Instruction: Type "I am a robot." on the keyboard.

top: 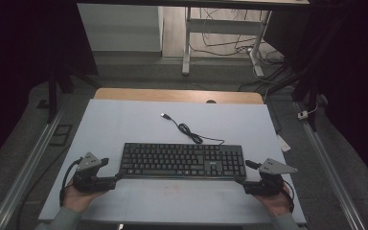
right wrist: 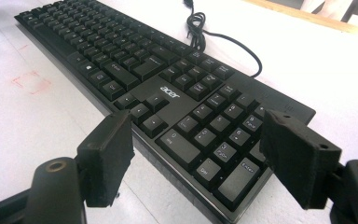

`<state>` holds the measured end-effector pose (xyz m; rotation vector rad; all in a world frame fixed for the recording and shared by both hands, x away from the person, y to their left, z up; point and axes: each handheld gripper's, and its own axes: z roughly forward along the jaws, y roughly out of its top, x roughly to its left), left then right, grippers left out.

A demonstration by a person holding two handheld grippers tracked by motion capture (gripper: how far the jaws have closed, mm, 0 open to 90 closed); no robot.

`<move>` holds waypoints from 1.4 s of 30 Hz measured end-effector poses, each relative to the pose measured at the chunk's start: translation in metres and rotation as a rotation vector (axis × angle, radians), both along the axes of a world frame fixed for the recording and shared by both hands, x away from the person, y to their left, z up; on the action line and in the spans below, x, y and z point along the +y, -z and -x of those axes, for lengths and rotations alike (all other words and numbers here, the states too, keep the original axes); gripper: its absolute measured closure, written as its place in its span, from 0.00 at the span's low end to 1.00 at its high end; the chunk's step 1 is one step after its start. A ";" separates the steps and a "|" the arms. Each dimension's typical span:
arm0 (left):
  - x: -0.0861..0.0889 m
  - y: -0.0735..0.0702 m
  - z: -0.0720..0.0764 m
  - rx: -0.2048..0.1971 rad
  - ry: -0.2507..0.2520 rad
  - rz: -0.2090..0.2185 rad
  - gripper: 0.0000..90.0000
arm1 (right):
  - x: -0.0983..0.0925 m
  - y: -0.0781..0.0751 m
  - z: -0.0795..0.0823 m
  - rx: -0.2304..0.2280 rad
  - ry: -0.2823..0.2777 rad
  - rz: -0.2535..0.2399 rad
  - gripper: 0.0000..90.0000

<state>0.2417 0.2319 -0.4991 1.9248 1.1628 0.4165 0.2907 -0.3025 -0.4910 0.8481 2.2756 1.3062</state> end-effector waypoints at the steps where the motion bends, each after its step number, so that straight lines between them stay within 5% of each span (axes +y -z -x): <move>1: 0.000 0.000 0.000 -0.003 0.000 0.000 0.22 | 0.000 0.000 0.000 0.002 0.002 0.005 0.29; 22: -0.001 -0.005 0.005 -0.018 0.007 -0.008 0.25 | 0.013 -0.002 -0.001 0.006 -0.015 -0.004 0.32; 42: -0.016 -0.014 -0.022 0.022 0.030 -0.048 0.40 | 0.036 -0.014 -0.009 0.004 -0.053 -0.047 0.42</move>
